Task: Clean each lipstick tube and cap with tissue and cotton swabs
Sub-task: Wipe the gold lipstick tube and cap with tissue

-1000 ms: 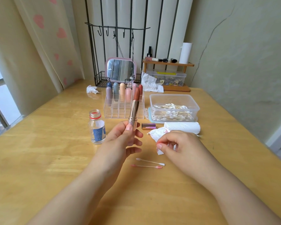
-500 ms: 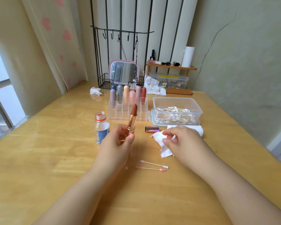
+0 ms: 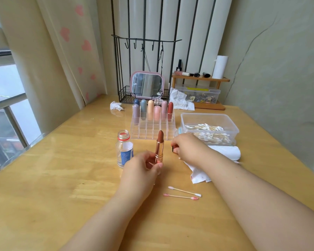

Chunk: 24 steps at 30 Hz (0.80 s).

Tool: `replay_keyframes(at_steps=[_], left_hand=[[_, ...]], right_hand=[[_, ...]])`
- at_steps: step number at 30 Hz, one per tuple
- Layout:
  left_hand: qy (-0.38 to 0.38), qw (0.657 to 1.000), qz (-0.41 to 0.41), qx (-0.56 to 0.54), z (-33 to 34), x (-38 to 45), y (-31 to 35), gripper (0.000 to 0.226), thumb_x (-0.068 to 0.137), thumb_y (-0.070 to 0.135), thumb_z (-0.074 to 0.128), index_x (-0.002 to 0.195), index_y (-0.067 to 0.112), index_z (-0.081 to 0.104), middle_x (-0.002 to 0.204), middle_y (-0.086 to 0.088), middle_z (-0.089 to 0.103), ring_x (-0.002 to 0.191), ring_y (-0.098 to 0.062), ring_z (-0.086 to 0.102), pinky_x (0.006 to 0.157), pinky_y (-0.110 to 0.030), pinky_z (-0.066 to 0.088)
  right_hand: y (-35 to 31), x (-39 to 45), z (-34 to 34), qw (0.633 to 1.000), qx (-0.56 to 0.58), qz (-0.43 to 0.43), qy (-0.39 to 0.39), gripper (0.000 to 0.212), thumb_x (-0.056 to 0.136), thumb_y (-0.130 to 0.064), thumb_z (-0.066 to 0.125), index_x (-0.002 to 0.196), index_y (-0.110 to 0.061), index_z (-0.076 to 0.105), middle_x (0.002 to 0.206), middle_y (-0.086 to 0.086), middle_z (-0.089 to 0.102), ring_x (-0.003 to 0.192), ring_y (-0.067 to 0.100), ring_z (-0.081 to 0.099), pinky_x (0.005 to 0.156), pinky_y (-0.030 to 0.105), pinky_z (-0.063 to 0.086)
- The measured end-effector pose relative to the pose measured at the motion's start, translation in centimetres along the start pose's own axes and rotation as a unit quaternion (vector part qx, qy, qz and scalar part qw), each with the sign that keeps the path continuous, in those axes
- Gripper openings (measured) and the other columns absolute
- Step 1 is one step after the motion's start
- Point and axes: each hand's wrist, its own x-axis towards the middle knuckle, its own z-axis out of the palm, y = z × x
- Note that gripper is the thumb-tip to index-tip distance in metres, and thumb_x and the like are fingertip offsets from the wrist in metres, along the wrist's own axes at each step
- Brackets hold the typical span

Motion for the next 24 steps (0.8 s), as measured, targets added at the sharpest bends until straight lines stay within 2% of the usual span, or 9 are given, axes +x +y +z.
replay_keyframes(at_steps=[4, 6, 9, 13, 15, 18, 21, 22, 24], left_hand=[[-0.006, 1.0, -0.022, -0.005, 0.1, 0.1, 0.0, 0.01, 0.082, 0.02, 0.069, 0.08, 0.024, 0.06, 0.071, 0.004, 0.069, 0.054, -0.005, 0.059, 0.059, -0.021, 0.046], [-0.01, 0.999, -0.031, -0.007, 0.1, 0.0, 0.0, 0.011, 0.081, 0.019, 0.071, 0.08, 0.022, 0.061, 0.071, 0.003, 0.068, 0.058, -0.014, 0.063, 0.061, -0.025, 0.048], [-0.01, 0.999, -0.027, 0.029, 0.1, 0.0, 0.1, 0.013, 0.078, 0.018, 0.072, 0.083, 0.024, 0.061, 0.073, 0.008, 0.064, 0.068, -0.011, 0.059, 0.068, -0.024, 0.047], [-0.013, 0.999, -0.023, 0.039, 0.1, -0.2, 0.2, 0.019, 0.078, 0.017, 0.073, 0.081, 0.028, 0.058, 0.073, 0.012, 0.061, 0.071, -0.009, 0.058, 0.072, -0.025, 0.047], [-0.013, 0.999, -0.032, 0.039, 0.2, -0.3, 0.3, 0.024, 0.076, 0.016, 0.075, 0.093, 0.023, 0.059, 0.077, 0.011, 0.061, 0.075, -0.011, 0.059, 0.074, -0.026, 0.047], [0.034, 0.998, -0.036, 0.038, -0.2, -0.5, 0.7, 0.041, 0.073, 0.016, 0.078, 0.105, 0.017, 0.052, 0.096, 0.006, 0.051, 0.088, -0.015, 0.049, 0.073, -0.023, 0.037], [0.071, 0.997, 0.019, 0.039, -0.9, -1.6, 2.4, 0.025, 0.075, 0.009, 0.068, 0.084, 0.019, 0.047, 0.081, 0.008, 0.045, 0.071, -0.011, 0.044, 0.058, -0.017, 0.031], [0.059, 0.997, 0.04, 0.039, -0.9, -2.2, 3.1, 0.022, 0.076, 0.009, 0.066, 0.079, 0.02, 0.047, 0.077, 0.009, 0.048, 0.066, -0.007, 0.045, 0.056, -0.014, 0.033], [0.006, 0.997, 0.074, 0.028, -0.4, -3.3, 4.2, 0.017, 0.078, 0.014, 0.066, 0.077, 0.023, 0.051, 0.076, 0.009, 0.055, 0.063, -0.006, 0.051, 0.056, -0.012, 0.038]], right_hand=[[0.2, -1.1, -1.4, 0.993, 0.095, 0.004, 0.07, 0.02, 0.093, -0.015, 0.055, 0.111, -0.012, 0.064, 0.111, 0.006, 0.062, 0.102, 0.022, 0.055, 0.079, 0.027, 0.041], [0.2, -2.6, -2.5, 0.979, 0.169, 0.015, 0.116, 0.018, 0.093, -0.018, 0.056, 0.11, -0.017, 0.063, 0.102, -0.003, 0.061, 0.09, 0.015, 0.052, 0.072, 0.023, 0.036], [0.2, -6.0, -3.6, 0.954, 0.263, 0.022, 0.142, 0.015, 0.093, -0.018, 0.058, 0.105, -0.026, 0.061, 0.076, -0.017, 0.053, 0.074, 0.007, 0.051, 0.057, 0.01, 0.035], [0.5, -9.9, -3.0, 0.922, 0.367, 0.013, 0.12, 0.018, 0.092, -0.016, 0.057, 0.102, -0.03, 0.063, 0.069, -0.006, 0.06, 0.057, 0.002, 0.048, 0.051, 0.014, 0.037], [0.6, -11.3, -2.2, 0.904, 0.41, 0.014, 0.117, 0.021, 0.092, -0.014, 0.057, 0.096, -0.034, 0.064, 0.075, 0.006, 0.064, 0.066, 0.014, 0.058, 0.056, 0.02, 0.04], [0.5, -12.5, -1.1, 0.883, 0.45, 0.022, 0.13, 0.022, 0.093, -0.012, 0.057, 0.095, -0.034, 0.063, 0.077, 0.004, 0.067, 0.083, 0.028, 0.064, 0.064, 0.026, 0.045], [0.4, -13.1, -0.4, 0.886, 0.446, 0.027, 0.122, 0.02, 0.093, -0.014, 0.056, 0.097, -0.034, 0.062, 0.081, -0.005, 0.071, 0.086, 0.02, 0.064, 0.078, 0.039, 0.05], [0.4, -13.3, -0.3, 0.89, 0.44, 0.024, 0.118, 0.02, 0.093, -0.015, 0.056, 0.098, -0.034, 0.062, 0.083, -0.006, 0.071, 0.086, 0.016, 0.064, 0.082, 0.038, 0.051], [0.3, -13.5, -0.5, 0.88, 0.461, 0.01, 0.113, 0.022, 0.093, -0.011, 0.056, 0.098, -0.031, 0.062, 0.085, -0.008, 0.071, 0.087, 0.009, 0.064, 0.083, 0.026, 0.051]])
